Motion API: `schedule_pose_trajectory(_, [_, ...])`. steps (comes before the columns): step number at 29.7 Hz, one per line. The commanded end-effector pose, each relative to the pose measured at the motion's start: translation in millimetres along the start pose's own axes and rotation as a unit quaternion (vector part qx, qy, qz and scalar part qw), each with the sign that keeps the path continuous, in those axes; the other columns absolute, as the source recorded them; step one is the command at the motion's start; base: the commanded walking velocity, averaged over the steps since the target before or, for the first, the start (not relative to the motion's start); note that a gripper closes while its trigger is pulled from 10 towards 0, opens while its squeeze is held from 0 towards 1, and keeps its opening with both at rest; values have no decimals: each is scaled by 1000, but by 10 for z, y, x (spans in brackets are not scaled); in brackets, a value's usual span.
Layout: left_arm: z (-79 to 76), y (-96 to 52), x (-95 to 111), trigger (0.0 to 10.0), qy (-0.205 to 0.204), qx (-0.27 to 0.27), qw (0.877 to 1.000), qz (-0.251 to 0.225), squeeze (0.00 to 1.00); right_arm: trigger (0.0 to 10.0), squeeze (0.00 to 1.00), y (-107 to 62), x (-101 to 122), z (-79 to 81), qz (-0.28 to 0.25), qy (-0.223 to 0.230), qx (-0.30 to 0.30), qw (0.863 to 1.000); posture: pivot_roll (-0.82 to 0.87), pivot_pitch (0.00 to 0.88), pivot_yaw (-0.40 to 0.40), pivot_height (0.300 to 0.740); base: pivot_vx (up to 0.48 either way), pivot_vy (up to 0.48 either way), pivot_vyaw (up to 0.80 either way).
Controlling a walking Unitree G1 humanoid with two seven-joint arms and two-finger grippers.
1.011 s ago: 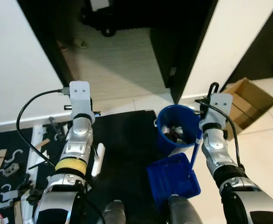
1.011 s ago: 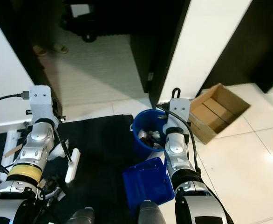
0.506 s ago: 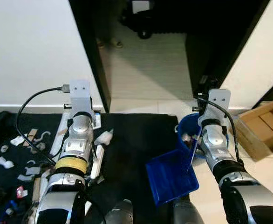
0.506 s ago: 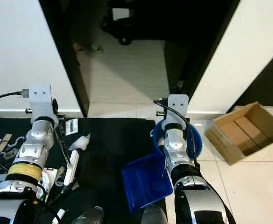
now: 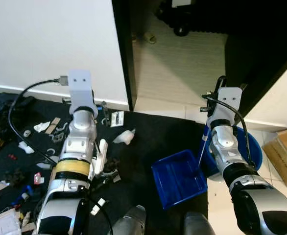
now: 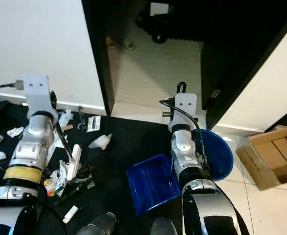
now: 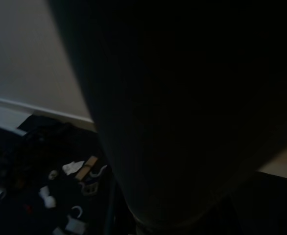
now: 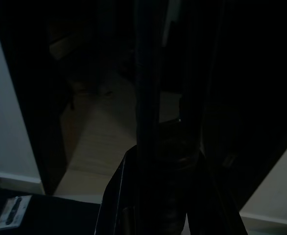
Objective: Sweep floor
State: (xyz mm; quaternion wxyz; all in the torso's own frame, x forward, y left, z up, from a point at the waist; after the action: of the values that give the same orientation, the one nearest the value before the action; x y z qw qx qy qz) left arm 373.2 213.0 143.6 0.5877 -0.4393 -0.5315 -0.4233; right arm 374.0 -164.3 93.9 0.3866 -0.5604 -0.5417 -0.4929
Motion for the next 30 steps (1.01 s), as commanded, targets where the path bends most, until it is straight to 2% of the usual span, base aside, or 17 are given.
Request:
schedule_pose_trajectory(1, [52,12,168,10000,22,13,999,-20,0,10000,0,17,20,-30,-5,2,-5,1000,85,51,-25,740,0,0,800])
schedule_pose_trajectory(5, [70,0,231,10000,16,16,1000,-22,0,10000,0,16,16,-23,-4,3,-4,1000,91,49,-25,740,0,0,800])
schedule_pose_trajectory(9, [31,-18,190,10000,34,4,999,-17,0,10000,0,18,19,-12,-4,4,-2,1000,92,49,-24,740,0,0,800])
schedule_pose_trajectory(16, [-37,-53,108,10000,17,-13,1000,3,0,10000,0,34,40,-2,-6,5,-1,1000,97,48,-26,740,0,0,800])
schedule_pose_trajectory(30, [-55,-54,139,10000,14,-17,1000,6,0,10000,0,42,43,-7,-6,5,-1,1000,101,50,-24,740,0,0,800])
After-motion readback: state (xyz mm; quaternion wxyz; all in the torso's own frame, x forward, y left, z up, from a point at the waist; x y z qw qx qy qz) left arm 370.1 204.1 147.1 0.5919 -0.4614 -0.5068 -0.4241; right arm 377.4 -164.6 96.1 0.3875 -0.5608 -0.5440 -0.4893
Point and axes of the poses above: a point about 5 cm out from each wrist's last joint towards the gripper, its own y axis pointing out of the wrist towards the gripper, its own x axis along the axis of the wrist's last joint, z = x × y, the point moved 3 cm from there along y, pointing out of the wrist towards the gripper, and after that the axes turned 7 degrees about -y, right-handed, at the moved point
